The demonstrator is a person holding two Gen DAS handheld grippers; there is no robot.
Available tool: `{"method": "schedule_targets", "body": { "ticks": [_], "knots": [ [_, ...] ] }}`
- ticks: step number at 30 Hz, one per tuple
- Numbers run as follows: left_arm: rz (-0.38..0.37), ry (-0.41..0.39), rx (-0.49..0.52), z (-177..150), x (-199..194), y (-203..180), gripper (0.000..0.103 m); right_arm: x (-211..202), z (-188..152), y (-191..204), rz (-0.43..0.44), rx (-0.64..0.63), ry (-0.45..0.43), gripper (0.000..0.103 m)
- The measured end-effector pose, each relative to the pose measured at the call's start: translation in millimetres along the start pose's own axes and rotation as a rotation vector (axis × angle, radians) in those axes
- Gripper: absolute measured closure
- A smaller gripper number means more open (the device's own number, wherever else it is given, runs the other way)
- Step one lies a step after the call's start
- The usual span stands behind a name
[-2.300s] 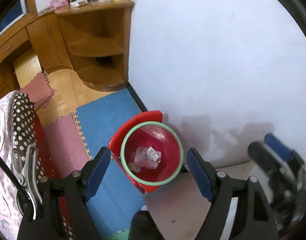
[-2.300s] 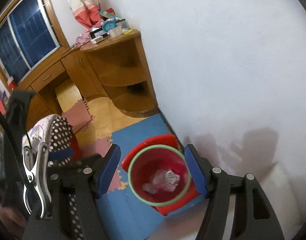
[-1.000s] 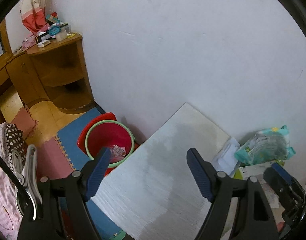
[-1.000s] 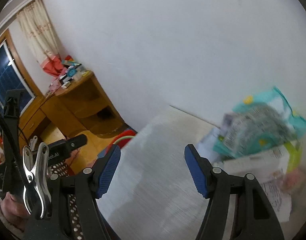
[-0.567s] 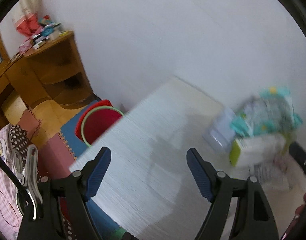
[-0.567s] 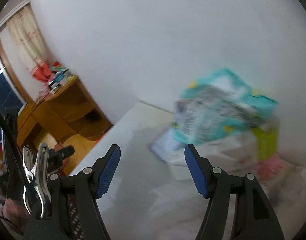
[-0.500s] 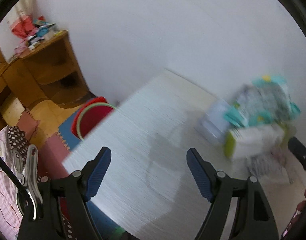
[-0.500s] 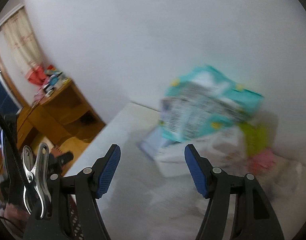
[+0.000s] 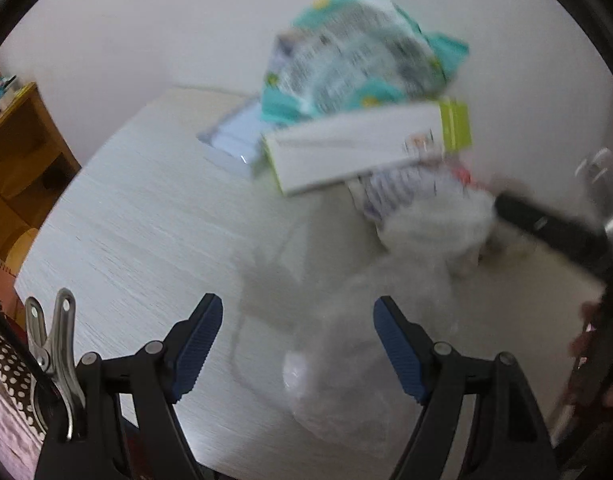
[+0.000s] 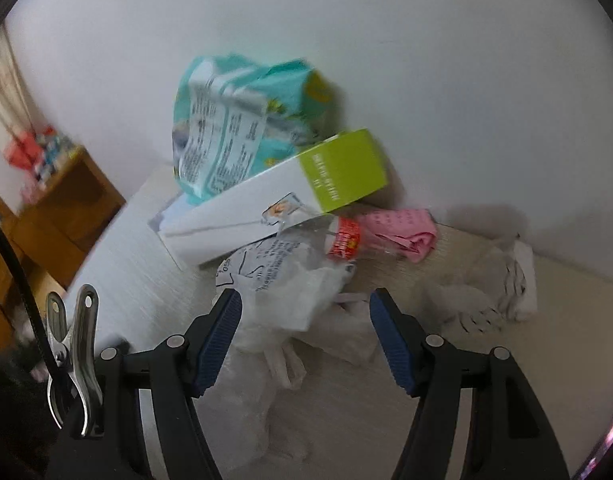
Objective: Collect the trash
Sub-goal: 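Move both open tools back to the cluttered table, then grasp the clear plastic bag with the left tool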
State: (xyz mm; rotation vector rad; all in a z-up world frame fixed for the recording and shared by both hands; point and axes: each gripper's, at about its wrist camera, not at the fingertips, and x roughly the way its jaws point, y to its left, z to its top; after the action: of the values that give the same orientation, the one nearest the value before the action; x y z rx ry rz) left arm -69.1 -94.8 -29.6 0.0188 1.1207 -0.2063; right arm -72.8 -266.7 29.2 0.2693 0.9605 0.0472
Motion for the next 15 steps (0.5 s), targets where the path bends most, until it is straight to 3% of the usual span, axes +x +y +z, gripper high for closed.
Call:
{"method": "schedule_targets", "body": {
  "ticks": [6,9,12,15],
  "knots": [
    [-0.004,0.055,-0.054,-4,26,12,0.021,-4,-28,-7,0.091,0.015,0.091,0.035],
    [-0.054,0.107,-0.113,-8,36,25,0.029,14,-41,-4,0.138,0.041,0.166,0.036],
    [-0.109,0.137,-0.158,-10,44,32,0.029,29,-48,5,0.164,0.016,0.193,0.041],
    [-0.117,0.148,-0.157,-9,47,34,0.028,45,-54,17,0.171,-0.007,0.237,0.048]
  ]
}}
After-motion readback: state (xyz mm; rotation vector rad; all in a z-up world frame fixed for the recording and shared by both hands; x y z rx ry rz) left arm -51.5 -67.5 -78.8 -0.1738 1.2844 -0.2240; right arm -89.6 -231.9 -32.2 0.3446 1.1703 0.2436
